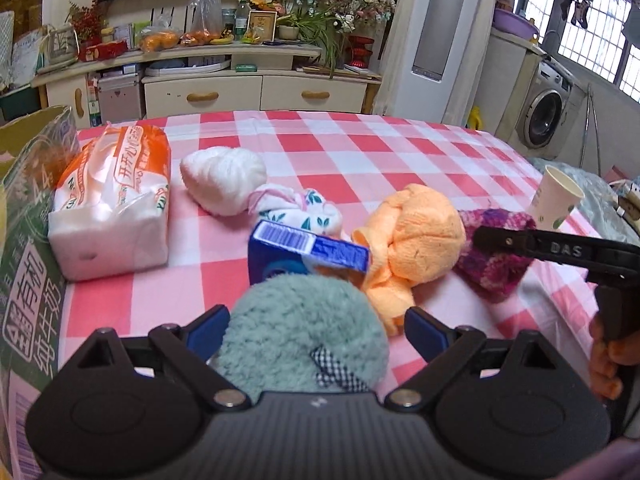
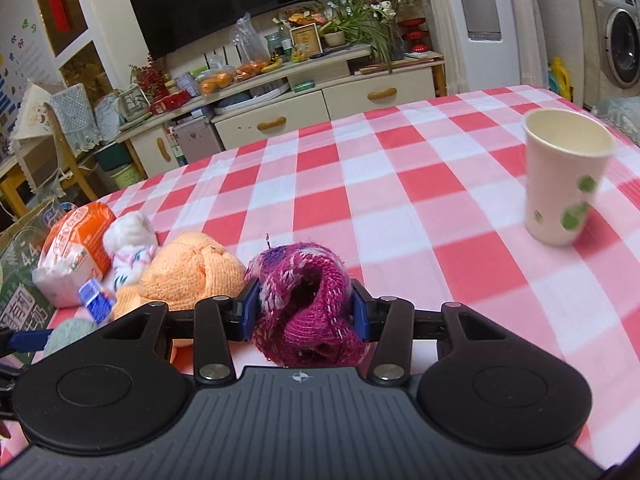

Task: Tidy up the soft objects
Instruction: 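Grasp the teal fuzzy plush with the left tool while the right tool holds the magenta hat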

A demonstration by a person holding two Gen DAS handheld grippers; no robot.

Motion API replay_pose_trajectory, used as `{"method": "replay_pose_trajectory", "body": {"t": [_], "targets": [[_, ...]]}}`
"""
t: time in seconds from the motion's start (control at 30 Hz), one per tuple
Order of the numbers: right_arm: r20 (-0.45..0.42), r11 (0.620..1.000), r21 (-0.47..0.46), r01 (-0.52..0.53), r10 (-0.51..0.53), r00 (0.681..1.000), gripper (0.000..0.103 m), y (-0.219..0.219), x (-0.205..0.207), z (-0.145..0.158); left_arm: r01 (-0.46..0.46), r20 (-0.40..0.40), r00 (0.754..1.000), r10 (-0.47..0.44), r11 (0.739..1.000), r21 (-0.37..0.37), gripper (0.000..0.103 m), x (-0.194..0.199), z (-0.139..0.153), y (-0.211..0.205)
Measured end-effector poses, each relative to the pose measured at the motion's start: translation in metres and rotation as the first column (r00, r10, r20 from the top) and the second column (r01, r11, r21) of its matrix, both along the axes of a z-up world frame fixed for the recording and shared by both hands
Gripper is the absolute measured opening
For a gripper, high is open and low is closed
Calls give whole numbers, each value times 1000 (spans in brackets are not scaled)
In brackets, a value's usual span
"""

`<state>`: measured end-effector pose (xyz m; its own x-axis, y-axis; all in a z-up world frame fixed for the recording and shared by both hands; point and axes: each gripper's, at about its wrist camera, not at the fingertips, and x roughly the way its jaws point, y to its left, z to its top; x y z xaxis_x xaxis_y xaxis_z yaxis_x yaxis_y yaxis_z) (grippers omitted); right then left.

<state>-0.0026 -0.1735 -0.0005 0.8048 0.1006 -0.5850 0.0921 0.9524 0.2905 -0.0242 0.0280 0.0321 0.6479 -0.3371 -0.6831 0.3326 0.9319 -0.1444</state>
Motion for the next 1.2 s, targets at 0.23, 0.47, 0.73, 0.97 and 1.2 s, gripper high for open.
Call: {"method": "replay_pose_trajectory", "body": {"t": [0.23,0.47,0.73,0.97,1.2], "targets": [[-13,1000,-19,2,-2,1000,57,11,-27,-2,14,46,999,-18,997,82,91,-11,-7,-5],[-18,999,-43,-8,7,1000,57,26,-50,0,-9,84,996,-1,993,120,73,-15,-9,1],[-29,999,-46,-12,10,1000,57,35,-64,2,-21,80,997,15,997,81,67,-21,-6,10],[-34,1000,-28,4,-5,999,57,39,-75,7,-27,79,997,25,999,20,67,-29,7,23],[-16,1000,-18,24,-25,1000,56,42,-82,18,8,107,994,-1,998,-61,67,-39,29,28]]}}
